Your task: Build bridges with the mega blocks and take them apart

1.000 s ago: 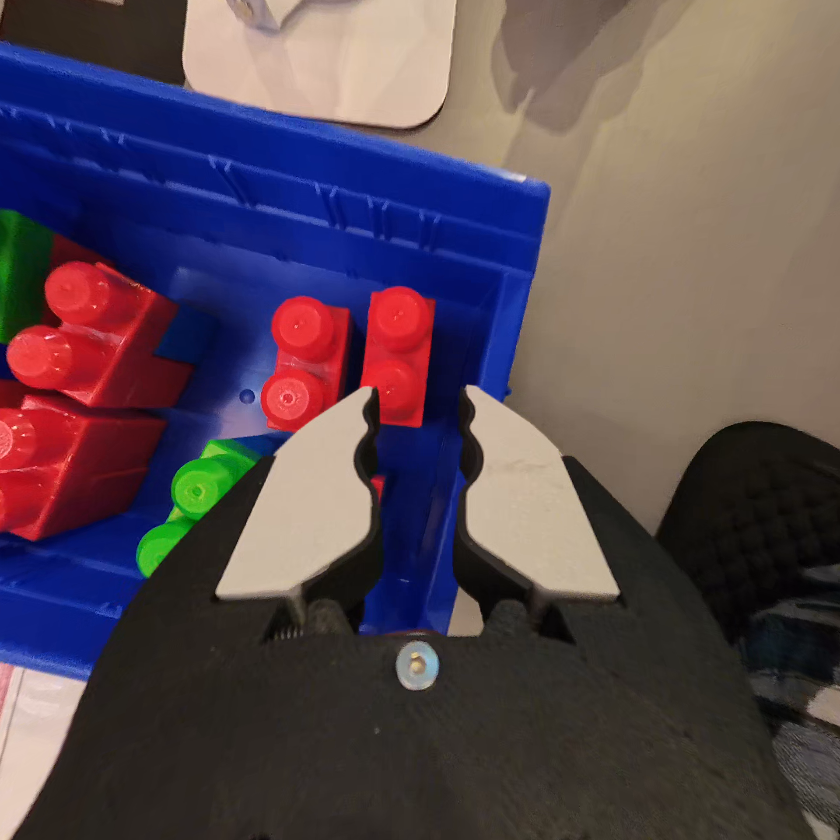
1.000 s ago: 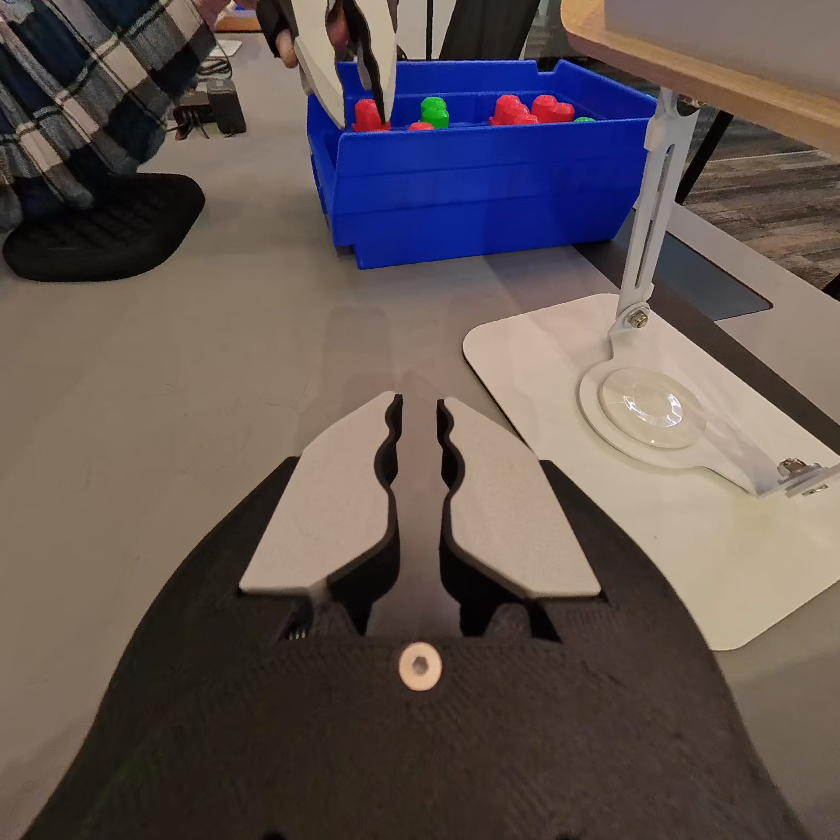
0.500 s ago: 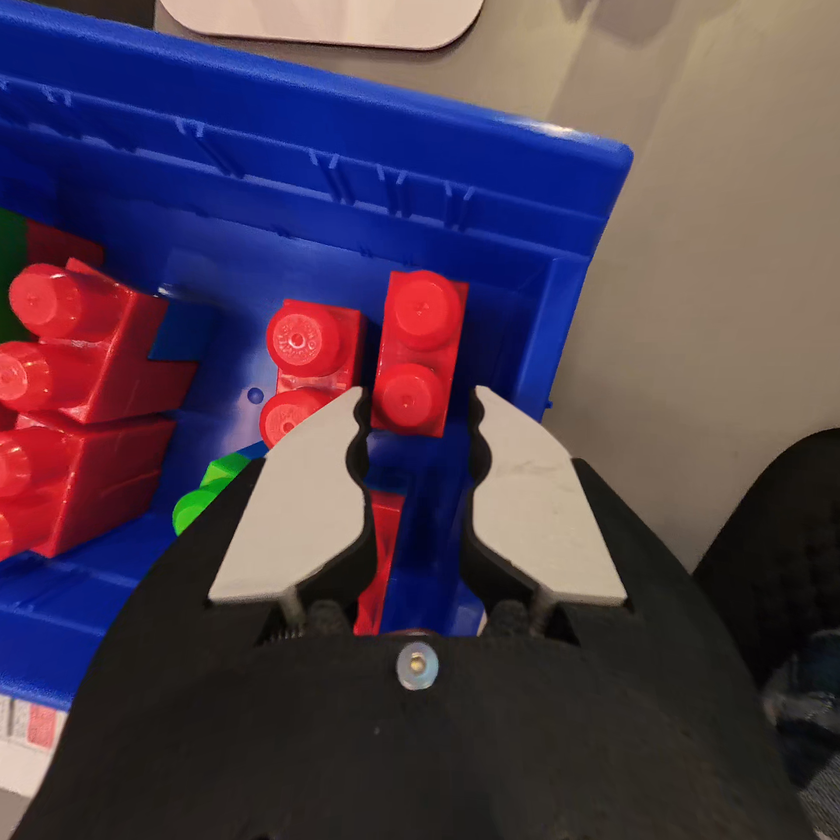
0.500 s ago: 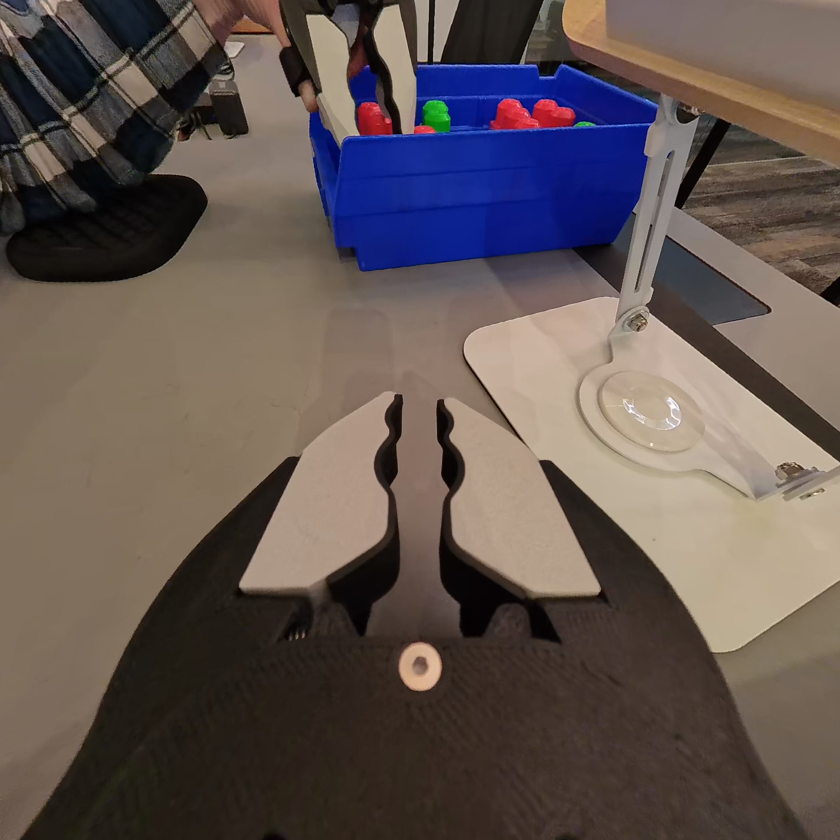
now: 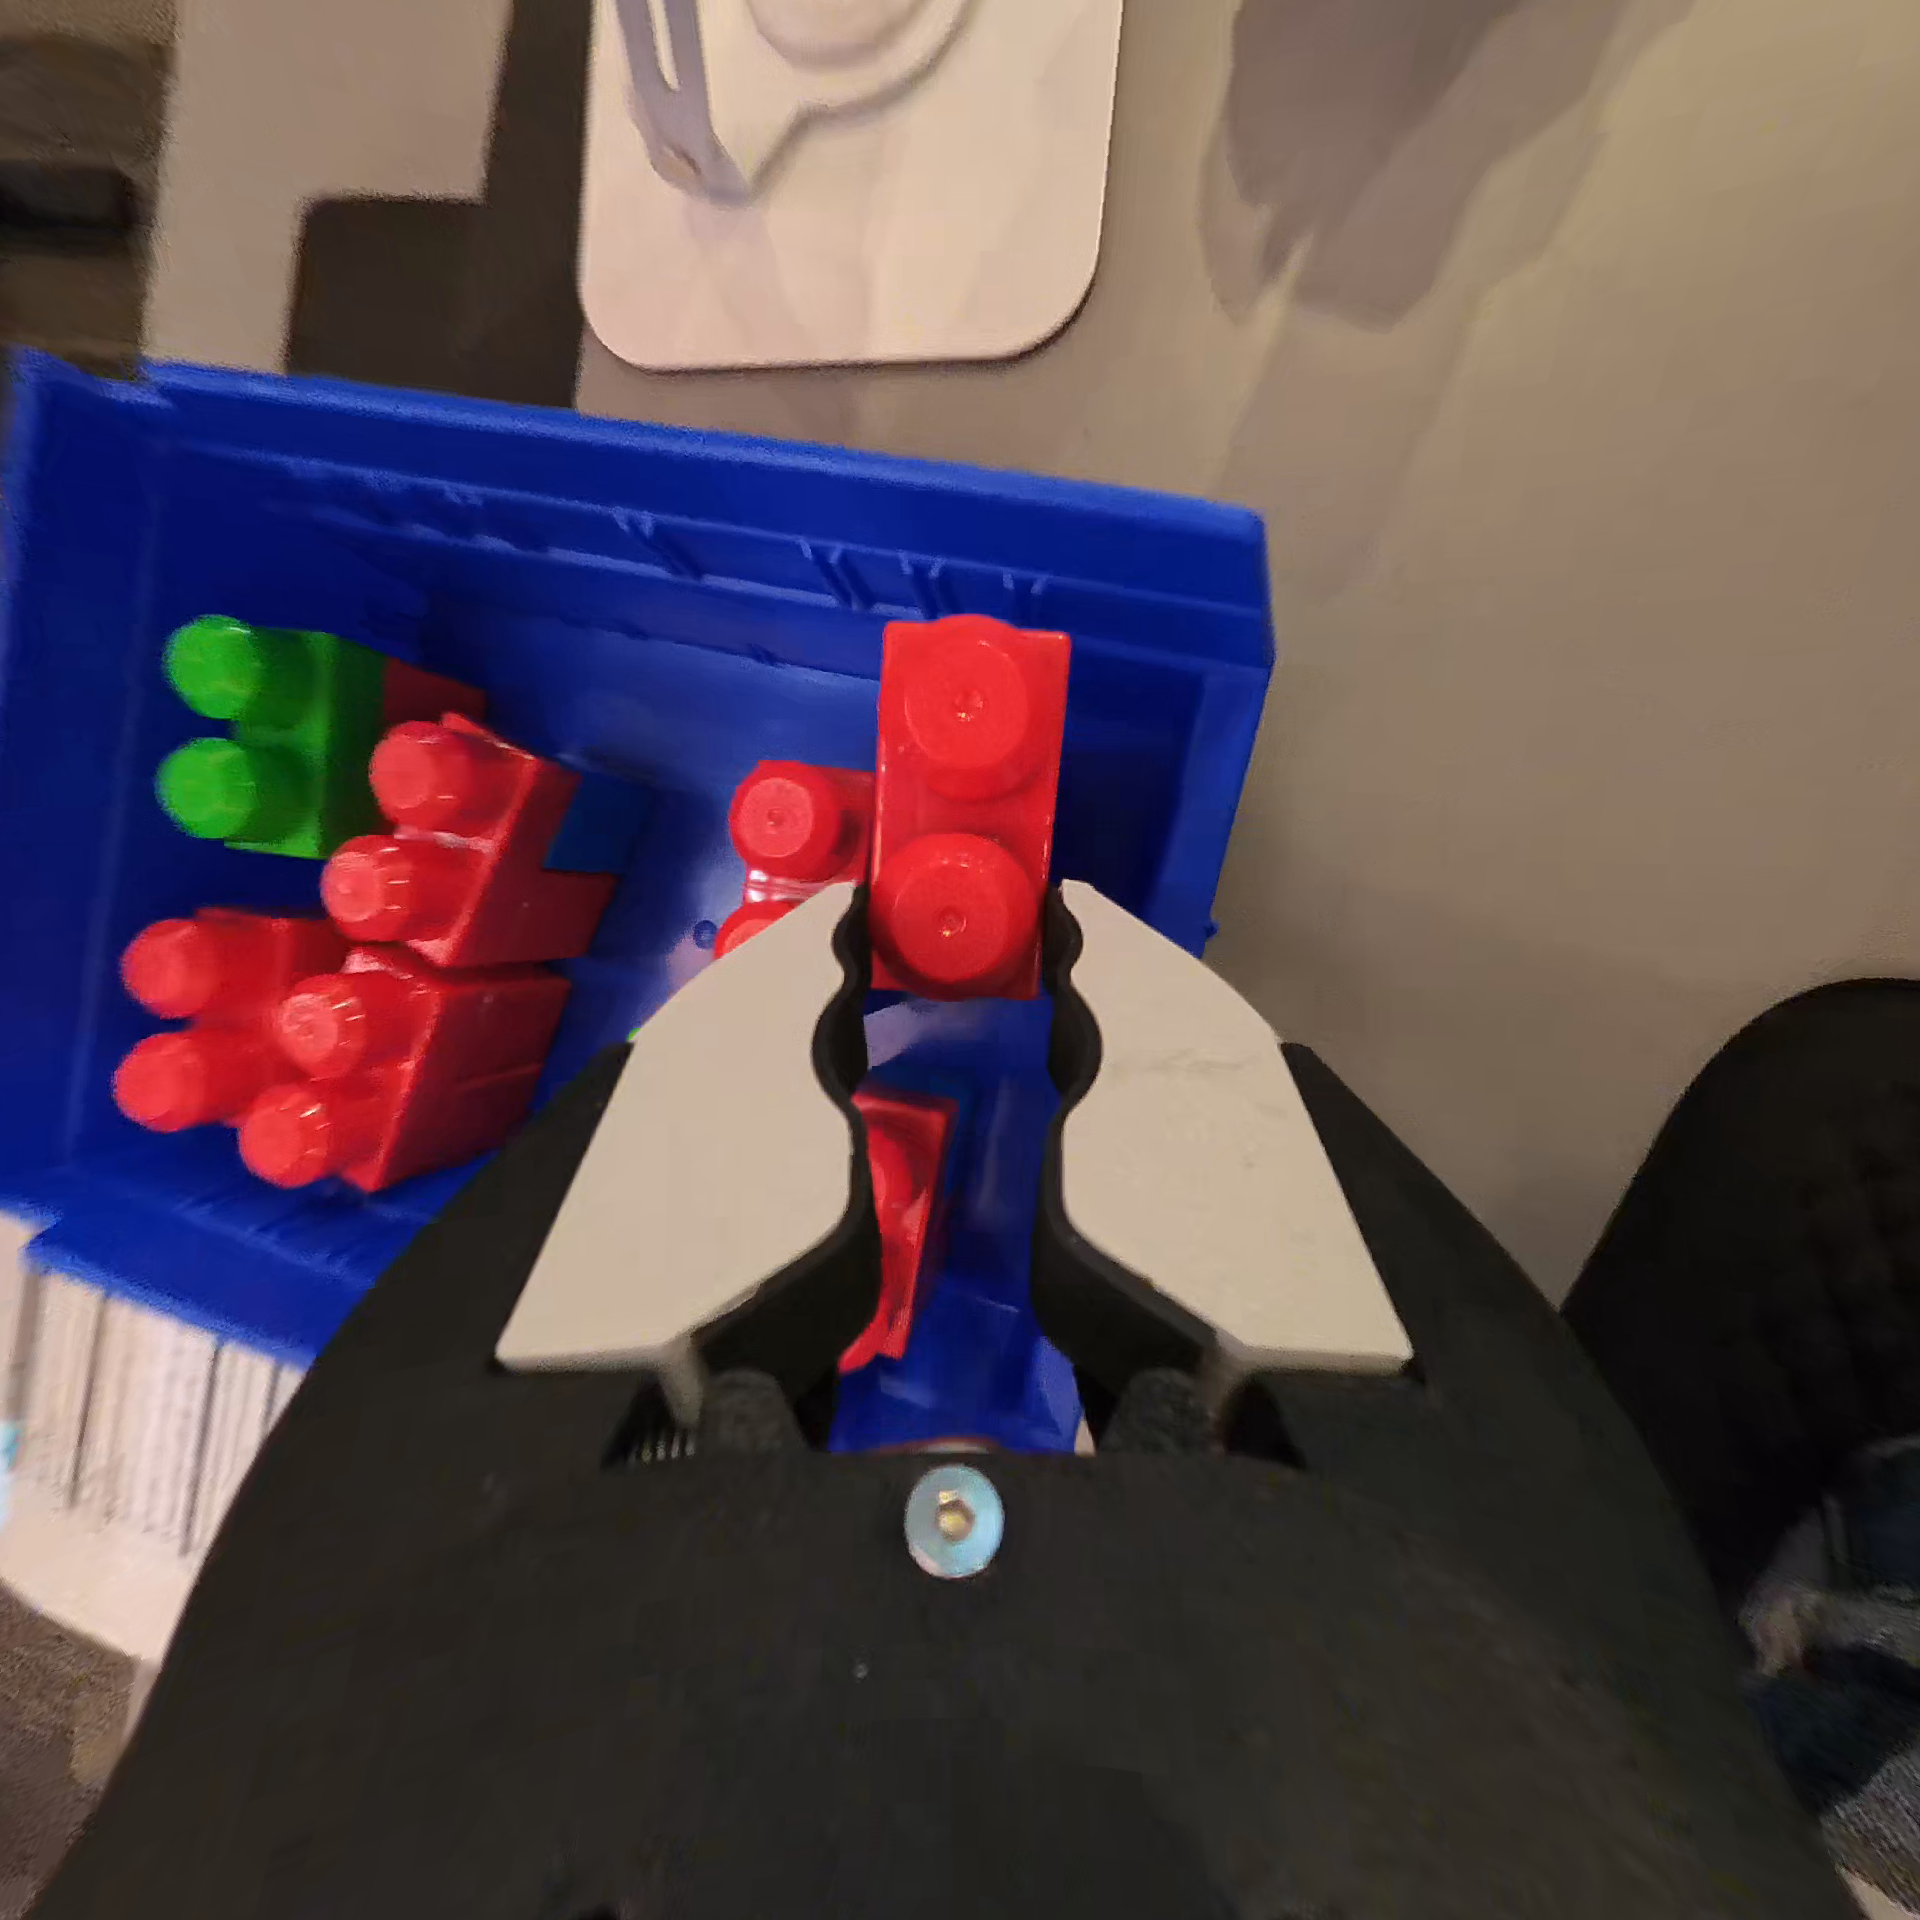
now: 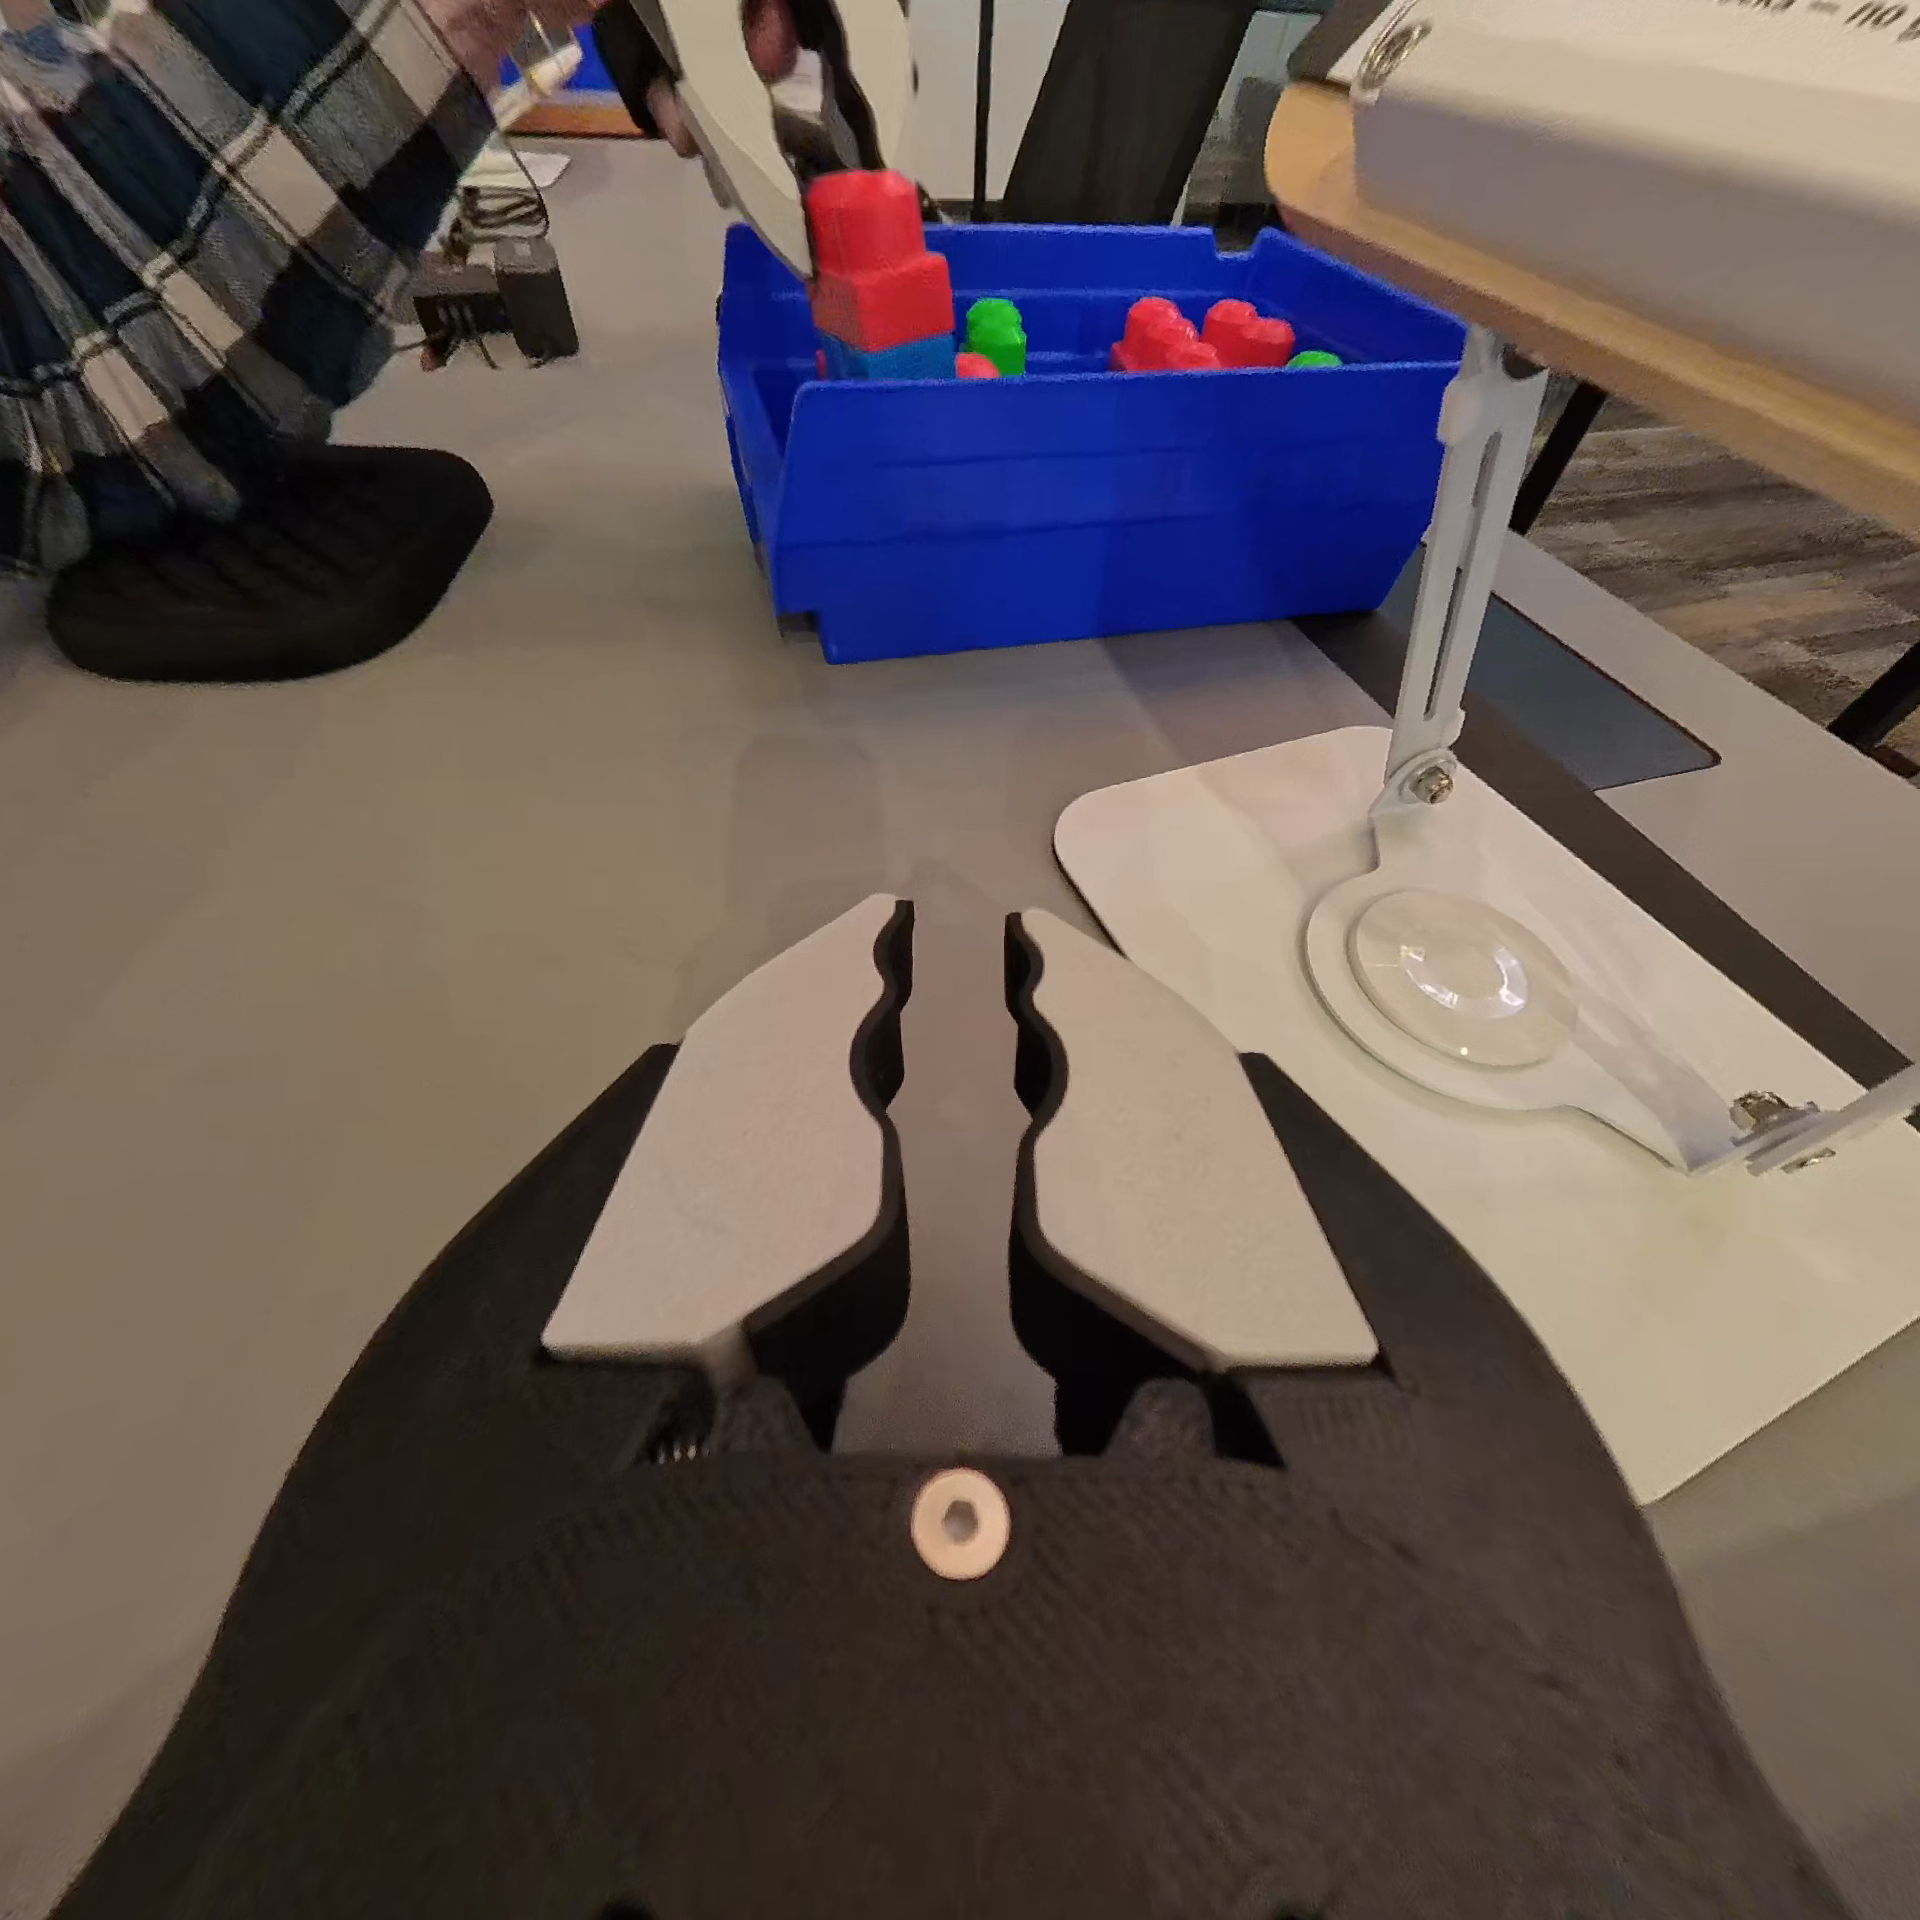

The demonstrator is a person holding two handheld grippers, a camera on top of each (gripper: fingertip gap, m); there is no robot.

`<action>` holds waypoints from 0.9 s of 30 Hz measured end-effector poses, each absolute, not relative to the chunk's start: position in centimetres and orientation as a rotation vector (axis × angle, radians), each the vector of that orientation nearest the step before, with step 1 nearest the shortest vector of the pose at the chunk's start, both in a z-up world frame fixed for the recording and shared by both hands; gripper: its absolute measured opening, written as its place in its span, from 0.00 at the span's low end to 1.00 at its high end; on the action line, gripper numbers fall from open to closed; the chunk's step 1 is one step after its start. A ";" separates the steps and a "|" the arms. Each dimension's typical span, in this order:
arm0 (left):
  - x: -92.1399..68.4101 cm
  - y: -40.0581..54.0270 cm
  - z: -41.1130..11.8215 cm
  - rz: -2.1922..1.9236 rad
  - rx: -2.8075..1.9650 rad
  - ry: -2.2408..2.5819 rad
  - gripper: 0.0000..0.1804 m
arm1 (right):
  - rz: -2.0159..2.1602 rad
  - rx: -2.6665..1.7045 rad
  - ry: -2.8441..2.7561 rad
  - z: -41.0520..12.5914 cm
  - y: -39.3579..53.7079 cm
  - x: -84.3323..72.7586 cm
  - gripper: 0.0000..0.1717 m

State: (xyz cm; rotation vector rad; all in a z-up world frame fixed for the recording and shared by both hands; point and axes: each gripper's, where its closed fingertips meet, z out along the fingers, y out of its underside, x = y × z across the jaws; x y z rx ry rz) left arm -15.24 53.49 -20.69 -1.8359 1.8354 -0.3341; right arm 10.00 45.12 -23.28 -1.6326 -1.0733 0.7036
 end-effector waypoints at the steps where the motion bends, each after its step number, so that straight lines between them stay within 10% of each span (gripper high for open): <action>1: -15.4 53.1 -19.6 -0.335 -1.814 1.823 0.17 | 0.706 -1.626 -1.068 -23.0 45.1 10.0 0.10; 11: -5.4 43.7 -12.2 -0.635 -1.234 2.157 0.17 | 1.056 -1.423 -1.070 -17.6 41.2 7.2 0.29; 21: 2.1 37.3 -15.4 -0.927 -0.956 2.533 0.17 | 1.435 -1.378 -1.195 -16.1 36.2 4.5 0.61; 27: 4.0 35.1 -16.0 -0.993 -0.846 2.656 0.17 | 1.543 -1.339 -1.356 -16.9 32.8 2.8 0.54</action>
